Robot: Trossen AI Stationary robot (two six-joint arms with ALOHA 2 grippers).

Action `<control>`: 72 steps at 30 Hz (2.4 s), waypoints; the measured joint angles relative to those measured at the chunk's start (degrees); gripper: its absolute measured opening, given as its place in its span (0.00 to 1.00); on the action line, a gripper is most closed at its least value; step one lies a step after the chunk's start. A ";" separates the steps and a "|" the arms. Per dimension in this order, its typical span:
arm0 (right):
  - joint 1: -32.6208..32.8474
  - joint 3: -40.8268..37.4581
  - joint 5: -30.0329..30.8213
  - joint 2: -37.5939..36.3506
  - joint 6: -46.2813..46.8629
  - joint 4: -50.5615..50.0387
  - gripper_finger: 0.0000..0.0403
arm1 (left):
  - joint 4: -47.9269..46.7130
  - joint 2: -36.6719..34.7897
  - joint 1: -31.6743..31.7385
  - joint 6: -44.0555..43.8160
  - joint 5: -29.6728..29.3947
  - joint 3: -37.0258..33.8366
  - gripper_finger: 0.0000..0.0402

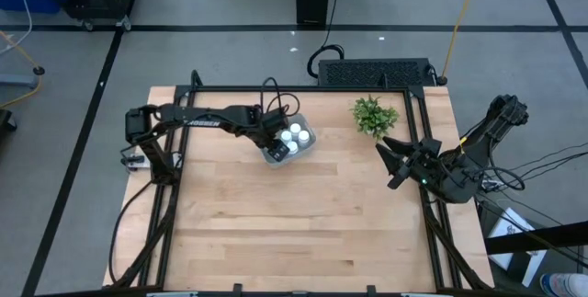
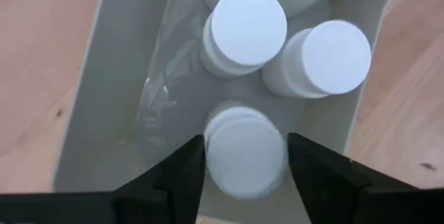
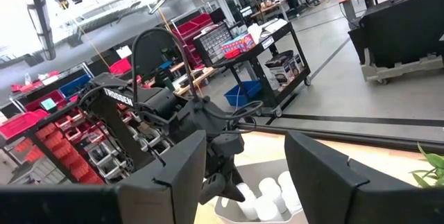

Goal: Pick and place pill bottles into a basket
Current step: Put the white pill bottle into the gray bin, then return to Home Position

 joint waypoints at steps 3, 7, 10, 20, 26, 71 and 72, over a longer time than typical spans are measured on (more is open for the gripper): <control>0.00 0.00 -0.01 0.00 0.02 0.00 0.48 | 0.10 0.00 -0.02 0.02 -0.02 0.00 0.57; 0.00 0.00 -0.01 0.00 0.00 0.00 0.48 | 0.11 0.00 -0.02 -0.04 0.01 0.00 0.58; 0.00 0.00 0.02 0.00 -0.27 0.00 0.48 | 0.48 0.00 -0.02 0.24 0.03 0.00 0.59; 0.11 0.00 -5.42 0.00 -5.06 -0.83 0.48 | 4.35 -11.85 -3.11 -4.24 -1.79 -0.02 0.59; 0.06 0.00 -15.31 0.04 -6.32 -8.15 0.48 | 18.70 -25.48 -11.51 0.06 -2.04 -0.31 0.60; -17.65 -47.19 -52.91 -24.90 -20.27 33.53 0.48 | 92.86 -53.43 -32.94 21.01 -8.47 -68.91 0.60; -17.64 -47.19 -52.97 -26.97 -20.67 31.63 0.48 | 92.97 -54.89 -32.32 21.76 -8.02 -68.91 0.60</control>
